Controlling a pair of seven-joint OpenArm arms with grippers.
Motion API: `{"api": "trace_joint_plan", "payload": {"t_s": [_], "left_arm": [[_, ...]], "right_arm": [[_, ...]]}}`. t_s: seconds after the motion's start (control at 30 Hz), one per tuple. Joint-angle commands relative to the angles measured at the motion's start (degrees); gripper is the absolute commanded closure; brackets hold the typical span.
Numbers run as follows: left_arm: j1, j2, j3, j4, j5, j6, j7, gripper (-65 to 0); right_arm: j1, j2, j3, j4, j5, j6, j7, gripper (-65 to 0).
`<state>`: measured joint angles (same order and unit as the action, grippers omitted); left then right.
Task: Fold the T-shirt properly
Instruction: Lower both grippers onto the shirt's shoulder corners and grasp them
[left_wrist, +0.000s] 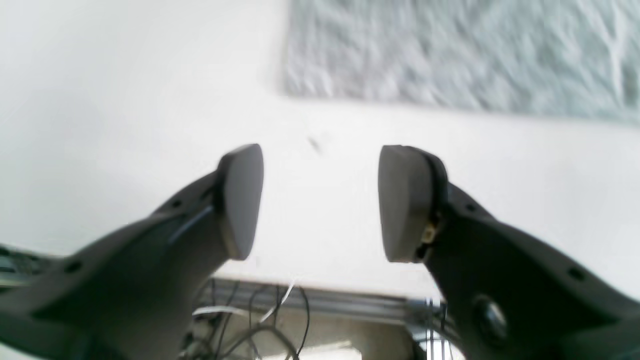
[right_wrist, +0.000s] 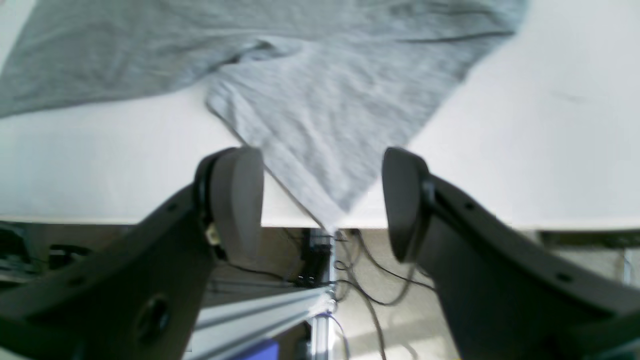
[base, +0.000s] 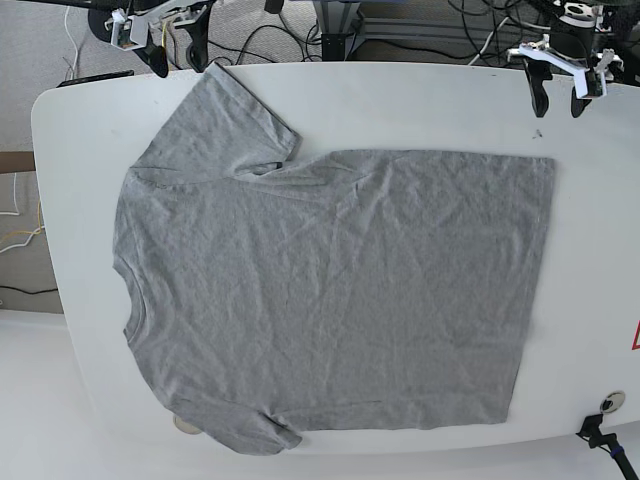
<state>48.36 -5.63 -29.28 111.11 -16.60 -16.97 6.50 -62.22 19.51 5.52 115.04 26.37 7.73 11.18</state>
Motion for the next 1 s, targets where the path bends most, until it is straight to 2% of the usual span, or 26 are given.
{"api": "trace_joint_plan", "payload": {"t_s": [0.0,0.1,0.2,0.33,0.47,0.63,0.83,0.97], "left_arm": [[-0.4,-0.2,-0.3,0.9,-0.5,-0.3,-1.4,-39.3],[-1.8,-0.3,-0.1,0.9,-0.6,-0.3,-1.4,-41.1],[-4.3,-0.3,-0.3,0.9,-0.6,-0.3,-1.0,-41.1],[-7.3,-0.1,-1.1,0.9,-1.3,-0.3,5.4,-41.2],[-9.6,-0.7,-2.8,0.8,-9.6,-0.3,10.9,-41.3],[-14.5,-2.9,-5.7,0.8,-14.2,-0.3,20.9,-41.3],[-20.2,-2.9,-6.5,-1.6,-14.3,-0.3,28.6,-41.3],[-20.9,-2.9,-7.8,-1.9,-14.3,-0.3,29.7,-41.3]], "right_arm": [[1.6,0.0,-0.7,0.9,0.4,0.1,0.3,-36.6],[5.4,-1.9,-1.6,0.8,1.4,0.1,-3.8,-36.6],[8.5,-3.2,-1.3,0.7,7.5,0.1,-9.1,-36.6],[10.3,-3.3,0.9,0.7,14.6,0.1,-14.4,-36.6],[12.1,-3.5,6.6,0.1,22.4,0.2,-22.1,-36.6],[15.0,-3.6,12.6,-1.7,31.6,0.6,-32.4,-36.3],[16.5,-3.6,14.7,-2.8,36.2,0.1,-39.8,-36.3],[16.5,-3.6,14.7,-7.1,40.0,0.1,-42.1,-36.2]]}}
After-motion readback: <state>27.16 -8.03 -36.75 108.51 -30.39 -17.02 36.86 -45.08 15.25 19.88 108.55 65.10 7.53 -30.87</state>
